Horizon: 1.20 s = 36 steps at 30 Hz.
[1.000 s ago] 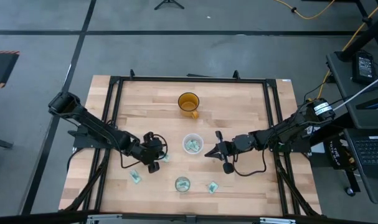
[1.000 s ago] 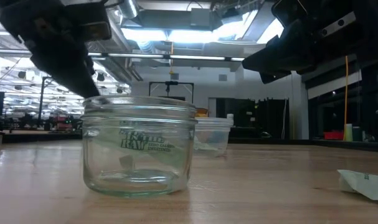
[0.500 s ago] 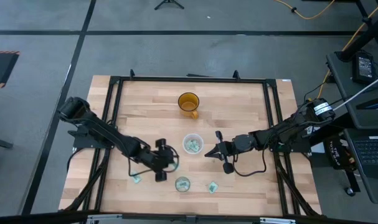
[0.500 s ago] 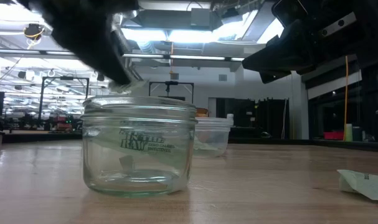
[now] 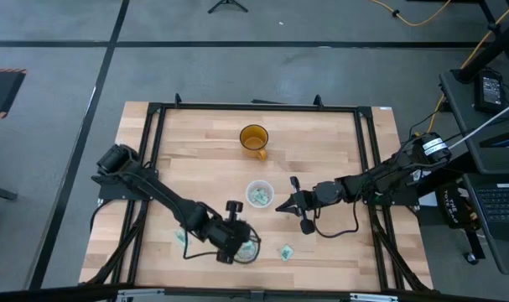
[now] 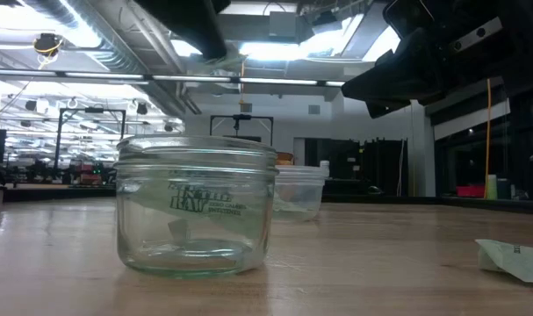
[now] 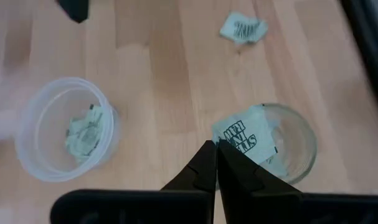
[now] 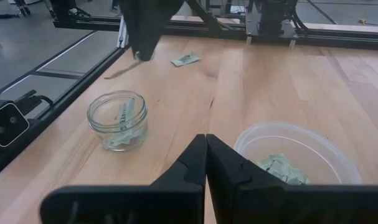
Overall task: Pick and place Stevia / Truvia into bins
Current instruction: Put the stevia packet into the transparent glass container
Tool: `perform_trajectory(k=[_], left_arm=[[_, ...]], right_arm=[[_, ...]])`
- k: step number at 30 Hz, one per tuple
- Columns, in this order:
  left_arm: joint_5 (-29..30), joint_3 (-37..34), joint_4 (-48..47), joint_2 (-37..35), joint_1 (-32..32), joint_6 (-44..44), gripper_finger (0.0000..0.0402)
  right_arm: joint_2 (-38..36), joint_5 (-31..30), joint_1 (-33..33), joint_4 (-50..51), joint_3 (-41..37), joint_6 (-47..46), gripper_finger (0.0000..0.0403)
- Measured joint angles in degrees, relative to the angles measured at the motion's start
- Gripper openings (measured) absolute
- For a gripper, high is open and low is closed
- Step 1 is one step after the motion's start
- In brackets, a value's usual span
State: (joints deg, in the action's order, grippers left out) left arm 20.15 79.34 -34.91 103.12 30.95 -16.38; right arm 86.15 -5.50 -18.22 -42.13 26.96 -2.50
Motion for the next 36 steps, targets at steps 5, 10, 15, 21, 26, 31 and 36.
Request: perform_trajectory(k=[5, 10, 15, 21, 26, 31, 36], left_arm=[[2.6, 5.6, -5.5, 4.1, 1.7, 1.3, 0.0003], [3.7, 7.0, -5.5, 6.4, 2.9, 1.3, 0.0003], [3.8, 7.0, -5.5, 7.9, 3.9, 1.2, 0.0003], [3.2, 7.0, -5.2, 8.3, 4.2, 1.1, 0.0003], [3.2, 7.0, -5.2, 8.4, 4.2, 1.4, 0.0003], [2.8, 6.3, -2.9, 9.1, 4.2, 2.7, 0.0003], [1.0, 6.0, -2.4, 11.1, 3.9, 4.8, 0.0003]], right_arm=[[0.0, 0.0, 0.0, 0.0, 0.0, 0.0, 0.0012], [0.0, 0.0, 0.0, 0.0, 0.0, 0.0, 0.0012], [0.0, 0.0, 0.0, 0.0, 0.0, 0.0, 0.0012], [0.0, 0.0, 0.0, 0.0, 0.0, 0.0, 0.0012], [0.0, 0.0, 0.0, 0.0, 0.0, -0.2, 0.0012], [0.0, 0.0, 0.0, 0.0, 0.0, -0.3, 0.0012], [0.0, 0.0, 0.0, -0.2, 0.0, -0.3, 0.0012]])
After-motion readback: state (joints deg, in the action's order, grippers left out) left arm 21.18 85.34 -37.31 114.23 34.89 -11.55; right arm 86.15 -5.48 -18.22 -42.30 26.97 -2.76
